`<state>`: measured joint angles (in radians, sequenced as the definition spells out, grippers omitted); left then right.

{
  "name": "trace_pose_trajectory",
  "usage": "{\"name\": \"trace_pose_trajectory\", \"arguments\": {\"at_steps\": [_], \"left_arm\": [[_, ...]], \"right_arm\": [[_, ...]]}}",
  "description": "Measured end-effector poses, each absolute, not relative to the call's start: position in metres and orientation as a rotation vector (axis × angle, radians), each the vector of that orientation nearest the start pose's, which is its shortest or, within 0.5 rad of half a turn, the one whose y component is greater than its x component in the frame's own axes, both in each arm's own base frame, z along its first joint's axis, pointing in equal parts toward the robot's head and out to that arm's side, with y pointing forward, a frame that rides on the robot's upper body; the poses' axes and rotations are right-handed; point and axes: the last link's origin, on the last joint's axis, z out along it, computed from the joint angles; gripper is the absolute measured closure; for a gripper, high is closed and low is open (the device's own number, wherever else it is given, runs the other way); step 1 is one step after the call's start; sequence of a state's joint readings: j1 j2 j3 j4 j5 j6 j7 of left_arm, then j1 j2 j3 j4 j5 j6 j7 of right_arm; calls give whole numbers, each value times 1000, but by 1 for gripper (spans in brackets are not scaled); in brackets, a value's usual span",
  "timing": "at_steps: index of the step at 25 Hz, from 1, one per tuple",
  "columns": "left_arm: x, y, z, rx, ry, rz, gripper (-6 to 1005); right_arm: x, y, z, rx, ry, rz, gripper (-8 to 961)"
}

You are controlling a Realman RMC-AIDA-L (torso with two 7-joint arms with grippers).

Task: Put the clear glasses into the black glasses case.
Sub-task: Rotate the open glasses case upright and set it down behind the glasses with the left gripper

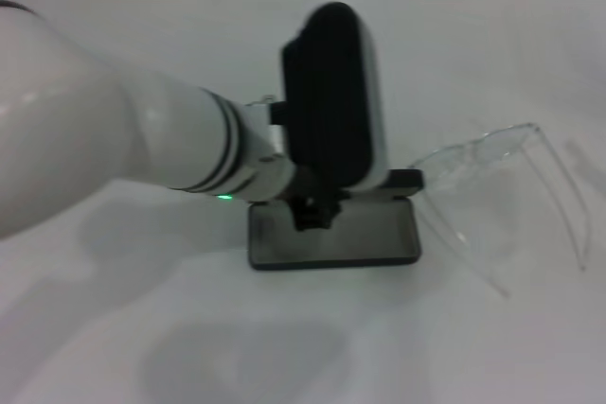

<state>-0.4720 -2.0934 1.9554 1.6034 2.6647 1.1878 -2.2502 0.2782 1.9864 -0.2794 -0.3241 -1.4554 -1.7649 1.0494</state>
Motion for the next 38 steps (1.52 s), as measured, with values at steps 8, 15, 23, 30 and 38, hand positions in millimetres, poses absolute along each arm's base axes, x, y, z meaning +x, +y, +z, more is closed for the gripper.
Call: {"name": "trace_pose_trajectory", "arguments": {"at_steps": [8, 15, 23, 30, 38], "left_arm": [[-94, 313, -94, -2740, 389, 412, 768], [-94, 324, -84, -2732, 386, 337, 736], [-106, 330, -87, -2720, 416, 359, 700], [-109, 330, -88, -2719, 442, 374, 668], [-111, 330, -88, -2712, 447, 371, 631]], "right_arm": [[347, 251, 97, -1771, 566, 1267, 79], [352, 244, 98, -1755, 576, 1252, 79], [352, 244, 97, -1753, 576, 1254, 79], [352, 244, 98, -1749, 573, 1257, 79], [351, 245, 97, -1746, 577, 1265, 80]]}}
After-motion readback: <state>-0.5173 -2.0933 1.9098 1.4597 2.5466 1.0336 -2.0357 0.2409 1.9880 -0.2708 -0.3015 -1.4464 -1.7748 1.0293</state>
